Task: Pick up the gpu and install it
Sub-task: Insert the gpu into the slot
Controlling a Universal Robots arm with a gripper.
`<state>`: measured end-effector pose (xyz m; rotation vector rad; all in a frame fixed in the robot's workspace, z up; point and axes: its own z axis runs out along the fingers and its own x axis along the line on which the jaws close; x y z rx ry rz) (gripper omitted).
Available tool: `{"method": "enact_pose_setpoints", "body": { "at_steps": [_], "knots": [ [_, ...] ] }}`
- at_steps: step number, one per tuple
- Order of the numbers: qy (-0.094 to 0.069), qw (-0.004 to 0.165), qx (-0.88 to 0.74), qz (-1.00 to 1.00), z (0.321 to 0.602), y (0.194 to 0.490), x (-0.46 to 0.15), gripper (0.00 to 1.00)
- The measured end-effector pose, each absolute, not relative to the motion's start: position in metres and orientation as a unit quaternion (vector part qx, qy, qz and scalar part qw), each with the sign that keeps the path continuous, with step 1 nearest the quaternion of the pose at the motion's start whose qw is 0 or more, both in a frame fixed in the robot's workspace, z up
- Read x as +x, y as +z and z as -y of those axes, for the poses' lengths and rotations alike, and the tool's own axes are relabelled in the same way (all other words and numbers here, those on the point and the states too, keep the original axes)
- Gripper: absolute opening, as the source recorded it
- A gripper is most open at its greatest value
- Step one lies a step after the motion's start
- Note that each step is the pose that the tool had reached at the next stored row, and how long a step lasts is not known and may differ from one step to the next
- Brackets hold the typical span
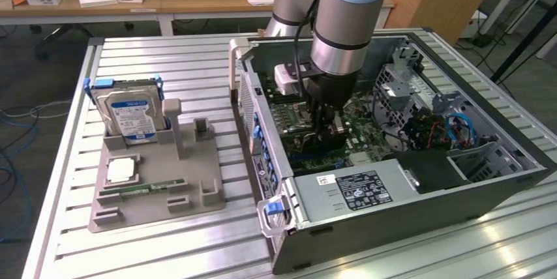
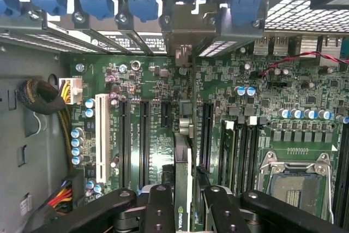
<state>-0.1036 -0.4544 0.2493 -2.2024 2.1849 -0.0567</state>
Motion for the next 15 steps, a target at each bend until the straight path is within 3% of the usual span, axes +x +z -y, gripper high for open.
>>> {"method": "enact_pose_setpoints", "body": {
  "at_steps": [15],
  "knots": [
    [-0.018,0.020,-0.712,-0.701,0.444,0.259,-0.104,0.26]
  ]
}}
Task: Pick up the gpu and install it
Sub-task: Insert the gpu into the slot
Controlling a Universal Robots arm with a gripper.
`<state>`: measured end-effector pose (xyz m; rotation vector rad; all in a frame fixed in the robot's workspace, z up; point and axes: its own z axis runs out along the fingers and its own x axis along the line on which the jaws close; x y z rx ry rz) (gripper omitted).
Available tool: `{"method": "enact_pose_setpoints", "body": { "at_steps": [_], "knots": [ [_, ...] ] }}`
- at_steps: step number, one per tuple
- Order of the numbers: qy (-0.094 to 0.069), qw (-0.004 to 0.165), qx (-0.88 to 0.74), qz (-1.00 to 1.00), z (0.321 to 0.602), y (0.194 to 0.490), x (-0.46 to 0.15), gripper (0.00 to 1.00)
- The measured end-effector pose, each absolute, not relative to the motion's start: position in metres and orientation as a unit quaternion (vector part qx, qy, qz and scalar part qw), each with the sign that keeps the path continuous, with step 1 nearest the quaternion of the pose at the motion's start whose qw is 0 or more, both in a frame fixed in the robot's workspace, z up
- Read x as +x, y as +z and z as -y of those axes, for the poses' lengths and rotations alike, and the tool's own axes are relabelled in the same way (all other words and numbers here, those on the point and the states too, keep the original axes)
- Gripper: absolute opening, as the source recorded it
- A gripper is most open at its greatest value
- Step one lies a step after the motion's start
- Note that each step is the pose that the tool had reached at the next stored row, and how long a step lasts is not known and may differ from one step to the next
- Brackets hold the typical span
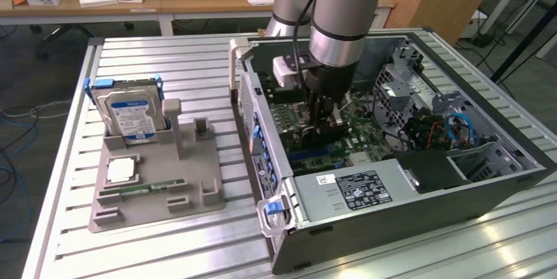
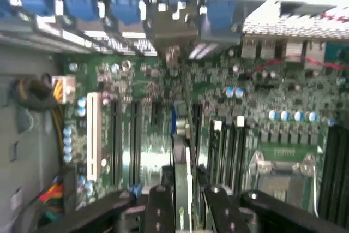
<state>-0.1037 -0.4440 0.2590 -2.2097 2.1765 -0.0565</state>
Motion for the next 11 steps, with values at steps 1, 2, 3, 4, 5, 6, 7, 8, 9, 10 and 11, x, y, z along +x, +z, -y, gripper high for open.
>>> {"method": "enact_pose_setpoints", "body": {
  "at_steps": [1,2,3,4,5,6,7,8,9,10,11],
  "knots": [
    [-0.018,0.020,-0.712,-0.701,0.4441,0.2629,-0.1037,0.26],
    [-0.018,0.020,-0.712,-0.701,0.4441,0.2656,-0.1037,0.26],
    [-0.018,0.019,-0.712,-0.701,0.4440,0.2665,-0.1036,0.26],
    [-0.019,0.019,-0.712,-0.701,0.4439,0.2666,-0.1037,0.26],
    [-0.019,0.019,-0.712,-0.701,0.4439,0.2666,-0.1037,0.26],
    [-0.019,0.019,-0.712,-0.701,0.4439,0.2667,-0.1037,0.26],
    [-0.019,0.019,-0.712,-0.701,0.4439,0.2667,-0.1038,0.26],
    [-0.019,0.019,-0.712,-0.702,0.4441,0.2668,-0.1038,0.26],
    [-0.019,0.019,-0.710,-0.704,0.4446,0.2668,-0.1038,0.26],
    [-0.019,0.019,-0.707,-0.707,0.4450,0.2668,-0.1038,0.26],
    [-0.019,0.019,-0.704,-0.710,0.4453,0.2668,-0.1038,0.26]
  ]
}}
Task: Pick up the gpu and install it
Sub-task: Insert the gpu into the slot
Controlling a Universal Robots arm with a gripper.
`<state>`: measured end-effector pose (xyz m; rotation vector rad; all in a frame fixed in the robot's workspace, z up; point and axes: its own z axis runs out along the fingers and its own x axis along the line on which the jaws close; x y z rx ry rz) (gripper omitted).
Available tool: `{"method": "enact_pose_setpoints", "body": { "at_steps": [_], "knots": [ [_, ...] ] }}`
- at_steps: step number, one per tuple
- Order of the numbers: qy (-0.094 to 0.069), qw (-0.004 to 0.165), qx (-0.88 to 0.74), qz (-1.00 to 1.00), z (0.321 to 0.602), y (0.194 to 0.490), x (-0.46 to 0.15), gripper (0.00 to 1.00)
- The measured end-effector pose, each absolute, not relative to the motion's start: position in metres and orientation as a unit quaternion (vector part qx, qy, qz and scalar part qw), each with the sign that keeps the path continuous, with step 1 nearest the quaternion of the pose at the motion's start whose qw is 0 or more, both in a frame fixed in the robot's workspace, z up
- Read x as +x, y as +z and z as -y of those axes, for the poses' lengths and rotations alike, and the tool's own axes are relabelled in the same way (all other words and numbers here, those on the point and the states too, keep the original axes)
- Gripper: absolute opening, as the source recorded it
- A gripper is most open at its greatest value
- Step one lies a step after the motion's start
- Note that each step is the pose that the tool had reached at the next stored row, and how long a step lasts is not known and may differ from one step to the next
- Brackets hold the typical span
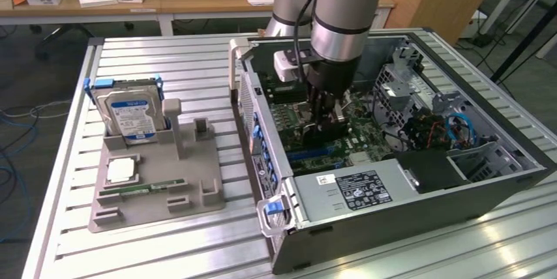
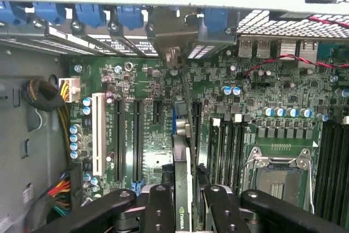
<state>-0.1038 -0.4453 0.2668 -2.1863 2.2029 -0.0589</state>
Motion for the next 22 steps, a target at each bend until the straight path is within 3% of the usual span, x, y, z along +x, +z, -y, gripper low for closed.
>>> {"method": "enact_pose_setpoints", "body": {
  "at_steps": [22],
  "knots": [
    [-0.021,0.017,-0.683,-0.730,0.4541,0.2664,-0.1035,0.26]
  ]
}}
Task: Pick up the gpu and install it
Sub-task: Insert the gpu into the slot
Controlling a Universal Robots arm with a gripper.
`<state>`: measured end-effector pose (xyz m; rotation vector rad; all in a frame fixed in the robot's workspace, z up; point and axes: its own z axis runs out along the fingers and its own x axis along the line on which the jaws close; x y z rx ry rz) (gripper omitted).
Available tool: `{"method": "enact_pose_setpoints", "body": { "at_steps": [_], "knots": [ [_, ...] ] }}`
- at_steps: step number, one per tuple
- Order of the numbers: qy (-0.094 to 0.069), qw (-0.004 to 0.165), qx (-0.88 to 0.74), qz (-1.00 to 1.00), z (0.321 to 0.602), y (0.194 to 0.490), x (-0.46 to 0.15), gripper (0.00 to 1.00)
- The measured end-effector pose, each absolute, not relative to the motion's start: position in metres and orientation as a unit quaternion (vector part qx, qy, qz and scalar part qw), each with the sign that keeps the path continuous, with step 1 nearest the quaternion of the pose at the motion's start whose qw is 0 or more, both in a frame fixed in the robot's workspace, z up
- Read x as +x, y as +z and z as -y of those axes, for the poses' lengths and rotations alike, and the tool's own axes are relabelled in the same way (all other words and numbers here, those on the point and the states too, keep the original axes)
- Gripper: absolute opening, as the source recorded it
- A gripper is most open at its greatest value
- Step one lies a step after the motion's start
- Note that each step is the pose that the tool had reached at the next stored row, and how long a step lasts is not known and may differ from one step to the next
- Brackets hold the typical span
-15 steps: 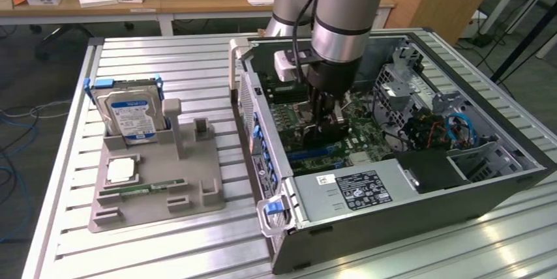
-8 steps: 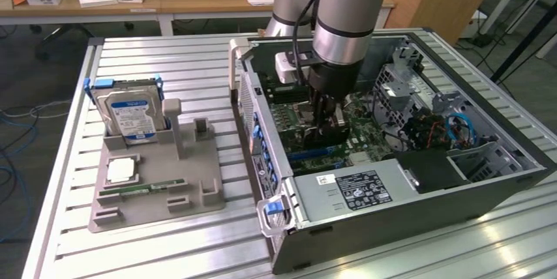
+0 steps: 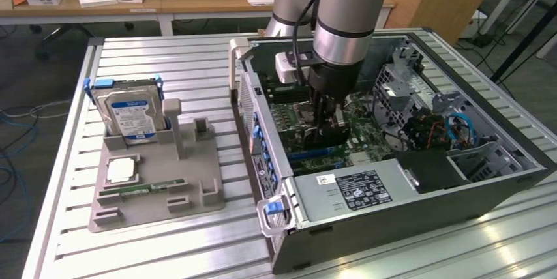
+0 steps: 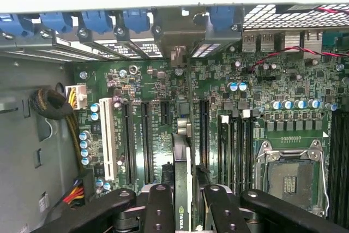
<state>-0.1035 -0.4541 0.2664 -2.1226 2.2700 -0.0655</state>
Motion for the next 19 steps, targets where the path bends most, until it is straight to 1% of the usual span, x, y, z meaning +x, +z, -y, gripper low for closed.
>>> {"method": "enact_pose_setpoints", "body": {
  "at_steps": [12,19],
  "knots": [
    [-0.022,0.018,-0.688,-0.725,0.449,0.256,-0.103,0.26],
    [-0.023,0.017,-0.688,-0.725,0.450,0.255,-0.103,0.26]
  ]
}}
